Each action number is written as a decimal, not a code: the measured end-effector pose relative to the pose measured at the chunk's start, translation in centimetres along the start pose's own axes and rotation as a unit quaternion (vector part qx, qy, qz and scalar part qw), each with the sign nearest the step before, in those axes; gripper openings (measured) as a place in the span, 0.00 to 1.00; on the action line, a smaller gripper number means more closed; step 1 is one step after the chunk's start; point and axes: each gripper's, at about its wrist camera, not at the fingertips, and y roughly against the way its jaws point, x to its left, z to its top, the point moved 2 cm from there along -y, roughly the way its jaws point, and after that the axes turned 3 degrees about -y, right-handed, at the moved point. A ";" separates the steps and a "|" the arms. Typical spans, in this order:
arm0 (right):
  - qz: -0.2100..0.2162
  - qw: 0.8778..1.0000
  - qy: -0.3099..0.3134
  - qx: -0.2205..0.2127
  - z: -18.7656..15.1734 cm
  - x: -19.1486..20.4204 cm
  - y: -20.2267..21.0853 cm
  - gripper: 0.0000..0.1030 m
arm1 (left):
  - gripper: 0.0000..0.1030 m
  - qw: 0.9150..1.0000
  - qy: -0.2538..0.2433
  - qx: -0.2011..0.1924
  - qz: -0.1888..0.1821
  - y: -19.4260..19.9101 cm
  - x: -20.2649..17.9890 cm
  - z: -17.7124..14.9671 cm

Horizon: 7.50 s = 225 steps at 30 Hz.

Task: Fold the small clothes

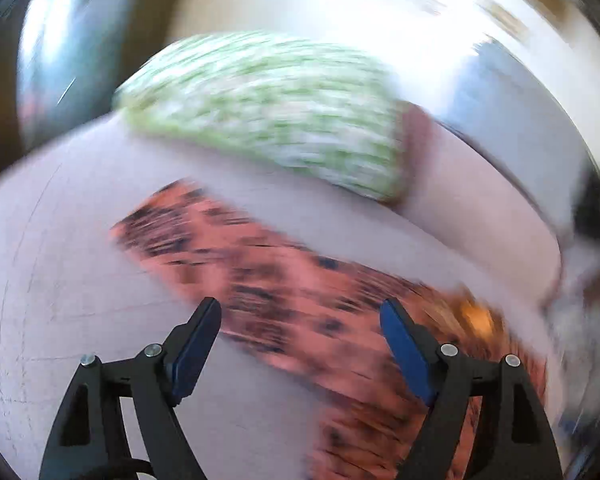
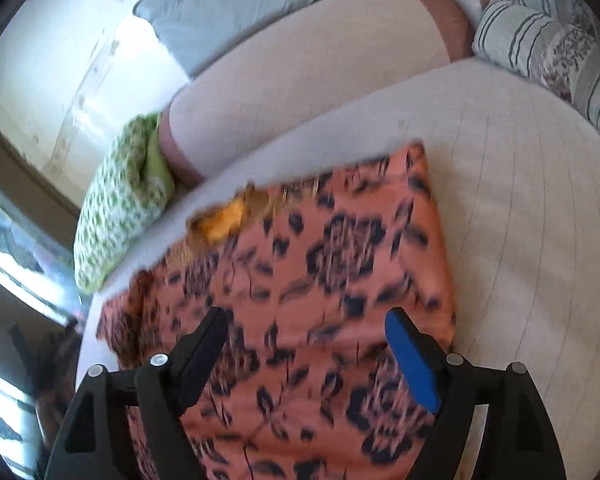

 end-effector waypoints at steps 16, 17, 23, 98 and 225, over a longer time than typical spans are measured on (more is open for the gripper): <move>-0.014 1.000 0.015 0.020 -4.0 0.1 -0.1 0.81 | 0.06 0.988 0.076 0.061 0.119 -9.5 8.9 5.0; -0.013 1.000 0.013 0.021 -4.0 0.0 -0.1 0.81 | 0.06 0.988 0.068 0.054 0.124 -9.1 8.6 5.3; -0.008 1.000 -0.002 0.000 -3.9 -1.3 1.2 0.81 | 0.05 0.992 -0.081 -0.090 0.031 0.2 -5.1 7.0; 0.074 0.993 0.000 0.095 2.2 1.7 -7.8 0.79 | 0.14 0.981 -0.126 0.135 -0.056 -8.9 -2.9 -3.4; -0.020 0.998 -0.014 0.056 2.8 -8.5 -1.2 0.89 | 0.75 0.975 -0.179 0.122 -0.052 -9.5 -3.1 -7.4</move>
